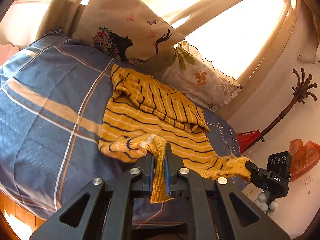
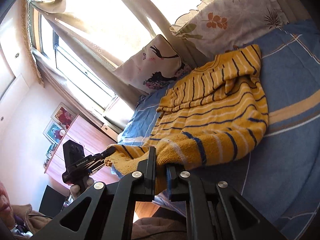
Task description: Fold small clothes
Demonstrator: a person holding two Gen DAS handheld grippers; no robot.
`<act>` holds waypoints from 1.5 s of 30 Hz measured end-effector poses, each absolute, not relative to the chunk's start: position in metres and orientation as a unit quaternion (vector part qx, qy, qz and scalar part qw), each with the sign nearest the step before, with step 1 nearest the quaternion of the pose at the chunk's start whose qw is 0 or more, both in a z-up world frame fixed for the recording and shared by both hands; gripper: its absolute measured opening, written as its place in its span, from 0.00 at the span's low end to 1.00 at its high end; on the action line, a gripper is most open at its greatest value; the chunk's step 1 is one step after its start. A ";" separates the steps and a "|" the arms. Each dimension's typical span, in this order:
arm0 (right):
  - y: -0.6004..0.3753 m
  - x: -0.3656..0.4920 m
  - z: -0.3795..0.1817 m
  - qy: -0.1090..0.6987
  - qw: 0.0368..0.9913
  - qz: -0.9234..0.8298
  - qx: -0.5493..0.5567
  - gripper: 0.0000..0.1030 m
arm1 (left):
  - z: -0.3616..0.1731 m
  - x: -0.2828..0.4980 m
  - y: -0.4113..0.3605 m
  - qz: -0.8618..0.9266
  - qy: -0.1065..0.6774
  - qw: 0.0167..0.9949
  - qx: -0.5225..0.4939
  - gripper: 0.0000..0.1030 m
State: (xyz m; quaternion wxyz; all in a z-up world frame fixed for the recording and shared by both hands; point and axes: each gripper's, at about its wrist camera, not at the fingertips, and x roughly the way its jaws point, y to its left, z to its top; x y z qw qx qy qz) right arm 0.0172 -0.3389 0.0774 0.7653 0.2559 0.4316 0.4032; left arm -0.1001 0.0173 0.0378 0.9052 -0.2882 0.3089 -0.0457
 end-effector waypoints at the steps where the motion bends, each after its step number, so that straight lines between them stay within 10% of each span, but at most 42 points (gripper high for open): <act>1: -0.335 0.030 0.081 0.429 0.770 0.401 0.251 0.09 | 0.042 -0.086 0.020 -0.044 0.308 0.908 -0.281 0.08; 13: -0.261 0.255 0.046 0.484 0.793 0.306 0.210 0.09 | 0.039 0.151 0.058 0.038 0.371 0.905 -0.204 0.09; 22: -0.274 0.344 -0.037 0.536 0.738 0.245 0.330 0.18 | -0.010 0.217 0.111 -0.027 0.408 0.836 -0.365 0.14; 28: -0.300 0.342 -0.014 0.477 0.782 0.213 0.341 0.72 | 0.010 0.197 0.120 -0.016 0.381 0.857 -0.347 0.35; 42: -0.225 0.307 -0.031 0.539 0.770 0.297 0.165 0.50 | -0.017 0.199 0.065 0.008 0.444 0.876 -0.188 0.49; 45: -0.253 0.331 -0.040 0.524 0.815 0.194 0.153 0.48 | -0.035 0.208 0.096 0.053 0.443 0.866 -0.225 0.35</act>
